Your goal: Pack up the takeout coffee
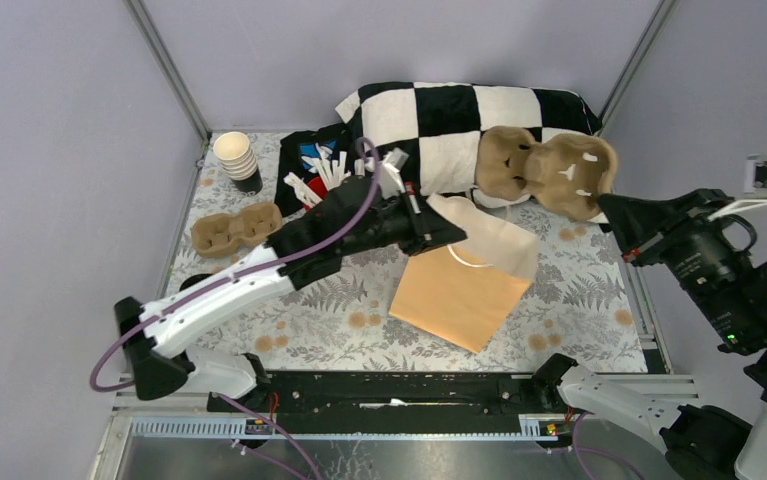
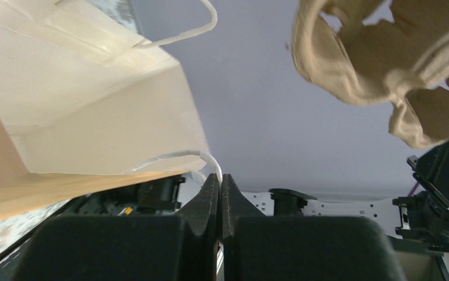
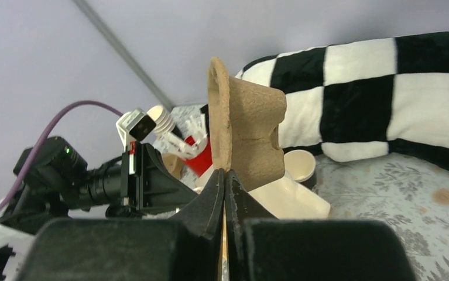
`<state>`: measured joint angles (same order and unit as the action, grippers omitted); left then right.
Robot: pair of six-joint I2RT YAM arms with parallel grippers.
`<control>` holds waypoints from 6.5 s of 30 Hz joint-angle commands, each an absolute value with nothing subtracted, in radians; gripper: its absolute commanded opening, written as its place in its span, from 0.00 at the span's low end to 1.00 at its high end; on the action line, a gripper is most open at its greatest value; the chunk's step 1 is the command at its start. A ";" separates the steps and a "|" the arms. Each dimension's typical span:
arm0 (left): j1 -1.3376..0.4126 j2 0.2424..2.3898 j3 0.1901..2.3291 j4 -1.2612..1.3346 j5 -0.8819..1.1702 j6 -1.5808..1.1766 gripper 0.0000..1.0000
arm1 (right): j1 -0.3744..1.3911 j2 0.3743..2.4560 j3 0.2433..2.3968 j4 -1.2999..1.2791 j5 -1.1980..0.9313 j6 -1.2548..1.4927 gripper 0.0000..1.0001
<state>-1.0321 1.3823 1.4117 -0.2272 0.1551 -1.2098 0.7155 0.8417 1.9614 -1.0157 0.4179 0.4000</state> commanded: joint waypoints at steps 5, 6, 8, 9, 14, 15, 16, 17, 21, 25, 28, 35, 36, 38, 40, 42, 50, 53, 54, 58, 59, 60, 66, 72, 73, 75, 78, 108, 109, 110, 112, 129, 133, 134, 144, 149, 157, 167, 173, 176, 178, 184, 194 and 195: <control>-0.975 1.103 1.283 -0.424 0.059 -1.179 0.00 | 0.716 0.935 1.906 -0.874 0.100 0.336 0.00; -0.972 1.075 1.265 -0.433 0.044 -1.171 0.00 | 0.716 0.948 1.904 -0.868 0.080 0.345 0.00; -0.962 1.026 1.223 -0.440 0.039 -1.153 0.00 | 0.716 0.978 1.900 -0.854 0.035 0.365 0.00; -0.955 1.005 1.211 -0.449 0.036 -1.146 0.00 | 0.717 0.994 1.904 -0.852 0.010 0.374 0.00; -0.954 0.969 1.204 -0.585 0.056 -1.094 0.06 | 0.717 1.019 1.874 -0.803 -0.018 0.420 0.00; -0.954 0.960 1.208 -0.632 0.046 -1.088 0.11 | 0.716 1.021 1.872 -0.794 -0.011 0.428 0.00; -0.954 0.949 1.220 -0.678 0.032 -1.077 0.19 | 0.716 1.024 1.874 -0.788 -0.008 0.436 0.00; -0.953 0.939 1.240 -0.727 0.012 -1.060 0.29 | 0.716 1.030 1.883 -0.790 -0.006 0.443 0.00; -0.953 0.948 1.412 -1.023 -0.152 -0.970 0.60 | 0.716 1.051 1.929 -0.817 0.034 0.461 0.00; -0.953 1.072 1.643 -1.264 -0.328 -0.905 0.72 | 0.717 1.042 1.949 -0.834 0.085 0.471 0.00; -0.952 1.175 1.765 -1.329 -0.376 -0.867 0.74 | 0.716 1.040 1.963 -0.862 0.084 0.481 0.00; -0.850 1.325 1.803 -1.362 -0.259 -0.710 0.78 | 0.716 1.034 1.986 -0.915 0.068 0.501 0.00; -0.826 1.330 1.788 -1.354 -0.224 -0.677 0.78 | 0.717 1.030 1.985 -0.917 0.068 0.505 0.00; -0.779 1.340 1.755 -1.339 -0.188 -0.630 0.73 | 0.716 1.023 1.983 -0.920 0.068 0.512 0.00; -0.746 1.347 1.733 -1.314 -0.161 -0.603 0.64 | 0.716 1.020 1.986 -0.926 0.066 0.520 0.00; -0.727 1.369 1.731 -1.311 -0.153 -0.592 0.57 | 0.718 1.025 1.998 -0.940 0.046 0.523 0.00; -0.717 1.434 1.741 -1.247 -0.114 -0.562 0.51 | 0.716 1.043 2.039 -1.006 -0.036 0.498 0.00; -0.717 1.411 1.744 -1.244 -0.100 -0.577 0.55 | 0.716 1.043 2.033 -1.010 -0.032 0.494 0.00; -0.717 1.404 1.735 -1.240 -0.095 -0.578 0.55 | 0.716 1.042 2.027 -1.004 -0.031 0.495 0.00; -0.718 1.396 1.748 -1.257 -0.099 -0.591 0.59 | 0.716 1.033 1.999 -0.980 -0.032 0.499 0.00; -0.717 1.393 1.756 -1.256 -0.099 -0.595 0.61 | 0.716 1.032 1.995 -0.979 -0.031 0.500 0.00; -0.717 1.389 1.762 -1.253 -0.096 -0.596 0.63 | 0.716 1.032 1.992 -0.978 -0.030 0.500 0.00; -0.716 1.448 1.731 -1.198 0.066 -0.571 0.66 | 0.716 1.036 1.996 -0.991 -0.035 0.521 0.00; -0.709 1.448 1.730 -1.198 0.056 -0.559 0.56 | 0.716 1.026 1.988 -1.007 -0.023 0.534 0.00; -0.709 1.440 1.730 -1.197 0.055 -0.566 0.60 | 0.716 1.021 1.975 -1.001 -0.022 0.536 0.00; -0.707 1.425 1.744 -1.210 0.050 -0.574 0.66 | 0.716 1.013 1.957 -0.987 -0.022 0.544 0.00; -0.707 1.408 1.765 -1.234 0.007 -0.583 0.67 | 0.717 1.005 1.936 -0.966 -0.026 0.561 0.00; -0.702 1.499 1.730 -1.173 -0.098 -0.650 0.00 | 0.717 1.022 1.914 -0.930 -0.116 0.648 0.00; -0.698 1.487 1.719 -1.179 -0.123 -0.672 0.00 | 0.716 1.027 1.913 -0.923 -0.126 0.658 0.00; -0.693 1.475 1.707 -1.187 -0.145 -0.692 0.00 | 0.716 1.034 1.911 -0.914 -0.138 0.668 0.00; -0.682 1.441 1.687 -1.193 -0.173 -0.727 0.00 | 0.716 1.053 1.913 -0.892 -0.174 0.682 0.00; -0.630 1.285 1.561 -1.166 -0.195 -0.908 0.04 | 0.717 1.110 1.944 -1.059 0.062 0.699 0.00; -0.630 1.265 1.557 -1.142 -0.167 -0.877 0.29 | 0.716 1.168 1.999 -1.164 0.095 0.676 0.00; -0.630 1.262 1.564 -1.143 -0.163 -0.865 0.34 | 0.716 1.172 2.003 -1.169 0.102 0.676 0.00; -0.630 1.194 1.628 -1.210 -0.192 -0.802 0.65 | 0.716 1.201 1.927 -1.129 0.008 0.682 0.00; -0.630 1.175 1.651 -1.321 -0.336 -0.768 0.63 | 0.716 1.207 1.938 -1.122 0.045 0.672 0.00; -0.628 1.109 1.497 -1.291 -0.348 -0.788 0.62 | 0.716 1.200 2.097 -1.246 0.217 0.611 0.00; -0.623 1.132 1.433 -1.243 -0.302 -0.760 0.62 | 0.716 1.192 2.056 -1.270 0.215 0.620 0.00; -0.619 1.153 1.374 -1.212 -0.244 -0.750 0.59 | 0.716 1.215 1.987 -1.135 0.095 0.640 0.00; -0.618 1.155 1.343 -1.180 -0.217 -0.743 0.54 | 0.717 1.239 1.993 -1.116 0.062 0.644 0.00; -0.618 1.154 1.331 -1.172 -0.213 -0.740 0.52 | 0.716 1.261 2.009 -1.119 0.036 0.645 0.00; -0.618 1.162 1.325 -1.140 -0.202 -0.724 0.49 | 0.716 1.304 2.096 -1.161 0.014 0.645 0.00; -0.618 1.136 1.397 -1.157 -0.238 -0.709 0.50 | 0.716 1.299 2.151 -1.163 0.043 0.593 0.00; -0.618 1.134 1.403 -1.163 -0.240 -0.710 0.52 | 0.716 1.301 2.160 -1.169 0.044 0.585 0.00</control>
<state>-0.6228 1.1603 1.3354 -1.1797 -0.2146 -0.7273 0.7155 1.3056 2.0911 -1.1648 0.0360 0.6281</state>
